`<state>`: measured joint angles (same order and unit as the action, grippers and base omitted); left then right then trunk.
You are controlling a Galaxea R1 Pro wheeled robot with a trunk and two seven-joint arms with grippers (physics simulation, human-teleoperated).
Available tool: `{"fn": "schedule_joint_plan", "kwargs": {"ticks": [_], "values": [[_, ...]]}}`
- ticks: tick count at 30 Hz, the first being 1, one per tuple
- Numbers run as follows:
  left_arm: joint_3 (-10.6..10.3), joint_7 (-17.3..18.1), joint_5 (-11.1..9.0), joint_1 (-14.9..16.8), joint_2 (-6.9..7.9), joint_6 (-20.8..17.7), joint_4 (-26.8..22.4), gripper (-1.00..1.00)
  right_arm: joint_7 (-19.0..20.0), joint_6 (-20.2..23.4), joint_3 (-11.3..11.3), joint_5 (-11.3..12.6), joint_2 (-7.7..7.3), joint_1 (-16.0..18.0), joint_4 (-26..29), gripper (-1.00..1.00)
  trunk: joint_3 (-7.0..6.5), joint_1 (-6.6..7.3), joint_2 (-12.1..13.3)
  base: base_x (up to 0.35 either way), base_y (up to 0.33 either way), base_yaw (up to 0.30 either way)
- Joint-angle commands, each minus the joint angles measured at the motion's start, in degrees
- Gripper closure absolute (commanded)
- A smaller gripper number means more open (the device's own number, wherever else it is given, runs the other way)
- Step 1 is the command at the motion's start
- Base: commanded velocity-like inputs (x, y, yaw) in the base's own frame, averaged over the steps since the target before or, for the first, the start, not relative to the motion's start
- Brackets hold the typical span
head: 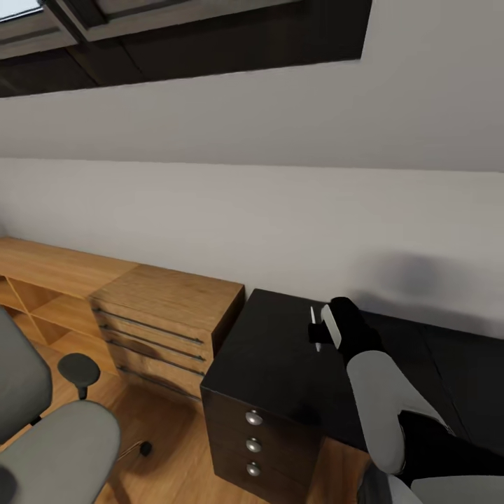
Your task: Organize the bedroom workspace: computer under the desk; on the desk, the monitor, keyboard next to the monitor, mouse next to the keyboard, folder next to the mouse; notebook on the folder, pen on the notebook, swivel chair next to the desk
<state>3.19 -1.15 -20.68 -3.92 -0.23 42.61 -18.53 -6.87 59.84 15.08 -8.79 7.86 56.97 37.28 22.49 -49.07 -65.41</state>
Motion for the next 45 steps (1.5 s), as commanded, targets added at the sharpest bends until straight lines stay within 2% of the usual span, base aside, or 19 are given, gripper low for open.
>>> {"fn": "schedule_joint_plan", "kwargs": {"ticks": [1,13,45], "values": [[0.2,-0.1,0.3,0.0,-0.05,0.0,-0.1,-1.00,0.1,0.2,0.3,-0.4,0.09,0.0,0.1,1.00,-0.13,0.22,0.4,0.000,0.000,-0.249],[0.0,0.0,0.5,0.0,-0.19,0.0,-0.1,-1.00,0.1,0.2,0.3,-0.5,-0.28,-0.1,1.7,1.00,-2.28,2.86,5.2,0.000,0.000,-0.258],[-0.1,0.0,0.4,0.0,-0.20,-0.1,1.0,-1.00,0.4,-0.2,0.3,-0.3,0.12,-0.3,1.7,1.00,-8.03,9.88,18.0,0.000,0.000,-0.260]]}}
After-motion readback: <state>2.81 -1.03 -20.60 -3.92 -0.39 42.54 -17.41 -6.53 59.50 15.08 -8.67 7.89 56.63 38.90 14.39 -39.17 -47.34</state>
